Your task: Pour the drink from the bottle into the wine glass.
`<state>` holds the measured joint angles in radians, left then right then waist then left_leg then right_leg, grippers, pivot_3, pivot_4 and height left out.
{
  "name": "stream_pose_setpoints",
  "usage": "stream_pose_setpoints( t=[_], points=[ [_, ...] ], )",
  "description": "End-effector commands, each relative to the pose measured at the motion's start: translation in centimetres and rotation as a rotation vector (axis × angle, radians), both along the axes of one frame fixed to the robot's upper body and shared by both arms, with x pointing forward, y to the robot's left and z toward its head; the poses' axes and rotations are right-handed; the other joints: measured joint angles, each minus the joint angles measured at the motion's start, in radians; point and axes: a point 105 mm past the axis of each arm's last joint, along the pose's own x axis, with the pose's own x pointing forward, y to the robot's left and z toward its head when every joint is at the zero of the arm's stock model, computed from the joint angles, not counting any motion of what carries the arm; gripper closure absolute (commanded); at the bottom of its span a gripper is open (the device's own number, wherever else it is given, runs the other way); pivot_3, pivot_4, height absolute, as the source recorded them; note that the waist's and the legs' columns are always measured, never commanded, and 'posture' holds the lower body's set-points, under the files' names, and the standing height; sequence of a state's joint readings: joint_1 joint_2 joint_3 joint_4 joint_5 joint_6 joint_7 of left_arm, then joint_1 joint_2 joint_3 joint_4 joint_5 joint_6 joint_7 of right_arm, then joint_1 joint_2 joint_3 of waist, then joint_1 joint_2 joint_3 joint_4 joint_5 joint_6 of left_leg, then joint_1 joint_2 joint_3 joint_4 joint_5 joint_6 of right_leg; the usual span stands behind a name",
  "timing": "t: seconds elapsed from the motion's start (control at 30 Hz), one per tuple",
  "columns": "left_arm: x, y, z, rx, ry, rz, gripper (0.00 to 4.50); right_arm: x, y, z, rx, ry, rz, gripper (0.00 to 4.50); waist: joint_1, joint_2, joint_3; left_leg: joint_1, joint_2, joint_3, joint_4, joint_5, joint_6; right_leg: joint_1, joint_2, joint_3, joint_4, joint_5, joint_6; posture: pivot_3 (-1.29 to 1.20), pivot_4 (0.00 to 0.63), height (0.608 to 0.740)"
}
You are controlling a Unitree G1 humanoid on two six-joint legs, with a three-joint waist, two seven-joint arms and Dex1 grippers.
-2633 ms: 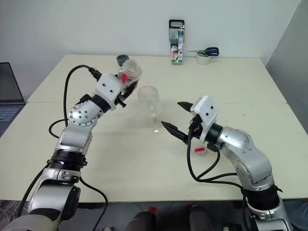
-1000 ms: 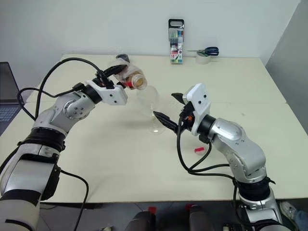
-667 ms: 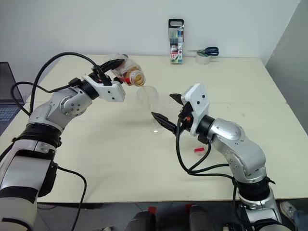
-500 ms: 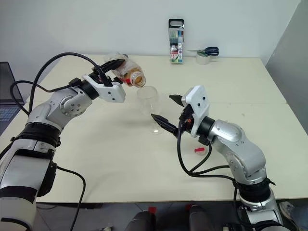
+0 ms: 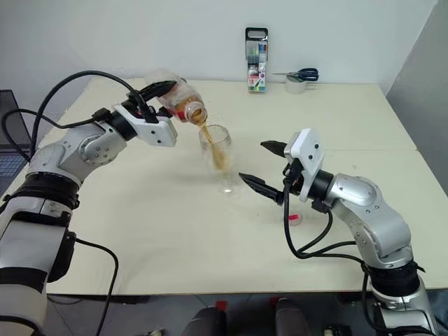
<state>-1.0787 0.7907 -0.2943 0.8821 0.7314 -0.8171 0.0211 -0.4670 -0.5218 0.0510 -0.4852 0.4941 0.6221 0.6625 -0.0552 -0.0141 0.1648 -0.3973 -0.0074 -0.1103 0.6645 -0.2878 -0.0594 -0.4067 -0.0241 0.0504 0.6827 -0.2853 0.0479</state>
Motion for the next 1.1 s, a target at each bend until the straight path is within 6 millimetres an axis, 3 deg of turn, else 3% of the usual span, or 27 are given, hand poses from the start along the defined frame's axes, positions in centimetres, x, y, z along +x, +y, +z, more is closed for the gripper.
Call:
stream_pose_setpoints(
  t=[0.03, 1.1],
  points=[
    [-0.3, 0.1, 2.3, -0.006, -0.072, -0.005, 2.82, -0.4, -0.3, 0.9, 0.016, -0.037, 0.009, 0.0, 0.0, 0.0, 0.0, 0.0, 0.0, 0.0, 0.0, 0.0, 0.0, 0.0, 0.0, 0.0, 0.0, 0.0, 0.0, 0.0, 0.15, 0.74],
    [0.2, -0.2, 3.4, 0.027, -0.117, -0.002, 2.82, -1.9, 0.4, 0.7, 0.028, -0.001, 0.018, 0.0, 0.0, 0.0, 0.0, -0.001, 0.0, -0.001, 0.001, 0.001, -0.002, 0.0, -0.001, -0.003, 0.0, 0.0, 0.0, 0.0, 0.15, 0.74]
  ],
)
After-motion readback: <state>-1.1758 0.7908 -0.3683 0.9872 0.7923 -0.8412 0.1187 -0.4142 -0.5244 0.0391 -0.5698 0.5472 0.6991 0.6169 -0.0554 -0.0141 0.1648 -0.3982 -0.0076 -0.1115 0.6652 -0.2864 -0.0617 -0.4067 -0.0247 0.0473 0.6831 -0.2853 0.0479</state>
